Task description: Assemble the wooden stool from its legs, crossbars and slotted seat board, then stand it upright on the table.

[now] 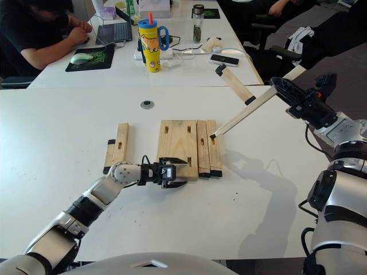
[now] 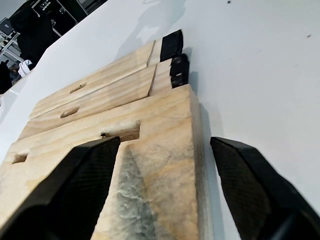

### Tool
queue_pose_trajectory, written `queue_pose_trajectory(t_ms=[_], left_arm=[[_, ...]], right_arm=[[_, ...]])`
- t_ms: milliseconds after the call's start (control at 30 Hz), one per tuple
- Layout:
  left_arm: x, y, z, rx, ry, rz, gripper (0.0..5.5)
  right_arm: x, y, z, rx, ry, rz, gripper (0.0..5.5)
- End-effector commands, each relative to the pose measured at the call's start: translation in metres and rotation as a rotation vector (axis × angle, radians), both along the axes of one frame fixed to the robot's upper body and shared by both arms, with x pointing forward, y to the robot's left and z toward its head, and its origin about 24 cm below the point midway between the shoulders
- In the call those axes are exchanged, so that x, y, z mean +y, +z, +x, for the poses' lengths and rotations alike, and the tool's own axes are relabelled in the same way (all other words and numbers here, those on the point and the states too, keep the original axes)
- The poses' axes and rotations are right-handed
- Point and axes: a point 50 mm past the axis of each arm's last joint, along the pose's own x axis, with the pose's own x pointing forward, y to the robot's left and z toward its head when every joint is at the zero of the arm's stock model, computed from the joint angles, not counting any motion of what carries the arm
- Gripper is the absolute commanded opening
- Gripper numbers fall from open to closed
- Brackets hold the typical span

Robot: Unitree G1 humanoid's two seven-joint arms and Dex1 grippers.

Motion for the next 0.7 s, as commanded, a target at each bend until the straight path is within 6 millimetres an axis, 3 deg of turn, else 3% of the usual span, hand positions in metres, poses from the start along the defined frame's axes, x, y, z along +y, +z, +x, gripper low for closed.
queue_pose_trajectory(t_ms=[33, 200, 400, 533, 700], left_arm=[[0.012, -0.016, 0.011, 0.020, 0.077, 0.123, 3.37], [0.041, -0.038, 0.012, 0.165, 0.223, 0.193, 3.37], [0.066, -0.056, -0.006, 0.402, 0.303, 0.188, 3.37], [0.069, -0.061, -0.009, 0.486, 0.319, 0.193, 3.37], [0.070, -0.067, -0.018, 0.572, 0.330, 0.182, 3.37]], right_arm=[[0.005, 0.002, 0.001, -0.021, 0.032, -0.009, 2.05], [0.024, 0.007, 0.006, -0.107, 0.120, -0.073, 2.05], [0.050, 0.004, 0.018, -0.182, 0.113, -0.149, 2.05], [0.073, 0.002, 0.031, -0.257, 0.049, -0.245, 2.05], [0.107, -0.004, 0.033, -0.296, 0.202, -0.227, 2.05]])
